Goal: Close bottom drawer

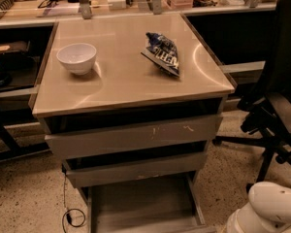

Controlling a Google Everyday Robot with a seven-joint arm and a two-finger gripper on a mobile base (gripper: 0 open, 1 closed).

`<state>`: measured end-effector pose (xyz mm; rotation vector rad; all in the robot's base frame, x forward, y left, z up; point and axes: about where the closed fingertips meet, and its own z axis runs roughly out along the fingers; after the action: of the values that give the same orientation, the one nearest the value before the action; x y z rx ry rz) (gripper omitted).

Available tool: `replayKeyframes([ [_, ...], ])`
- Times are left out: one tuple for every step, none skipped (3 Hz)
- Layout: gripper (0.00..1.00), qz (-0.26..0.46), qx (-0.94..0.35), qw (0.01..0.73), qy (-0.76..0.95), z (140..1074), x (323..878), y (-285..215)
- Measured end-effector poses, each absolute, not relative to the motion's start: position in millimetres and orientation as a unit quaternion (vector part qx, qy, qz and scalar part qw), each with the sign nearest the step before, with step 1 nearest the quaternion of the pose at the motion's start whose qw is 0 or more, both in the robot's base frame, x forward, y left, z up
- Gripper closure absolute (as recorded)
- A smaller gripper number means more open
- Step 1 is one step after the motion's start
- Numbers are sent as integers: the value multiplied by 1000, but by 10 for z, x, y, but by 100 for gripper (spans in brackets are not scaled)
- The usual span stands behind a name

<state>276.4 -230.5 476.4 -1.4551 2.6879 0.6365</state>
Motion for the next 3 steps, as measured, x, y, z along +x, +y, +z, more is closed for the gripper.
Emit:
replayKeyframes([
  [100, 223, -444, 18, 867, 4141, 2861, -2295],
  [100, 241, -438, 9, 866, 3950, 2767, -2225],
  [100, 241, -438, 9, 866, 3949, 2767, -2225],
])
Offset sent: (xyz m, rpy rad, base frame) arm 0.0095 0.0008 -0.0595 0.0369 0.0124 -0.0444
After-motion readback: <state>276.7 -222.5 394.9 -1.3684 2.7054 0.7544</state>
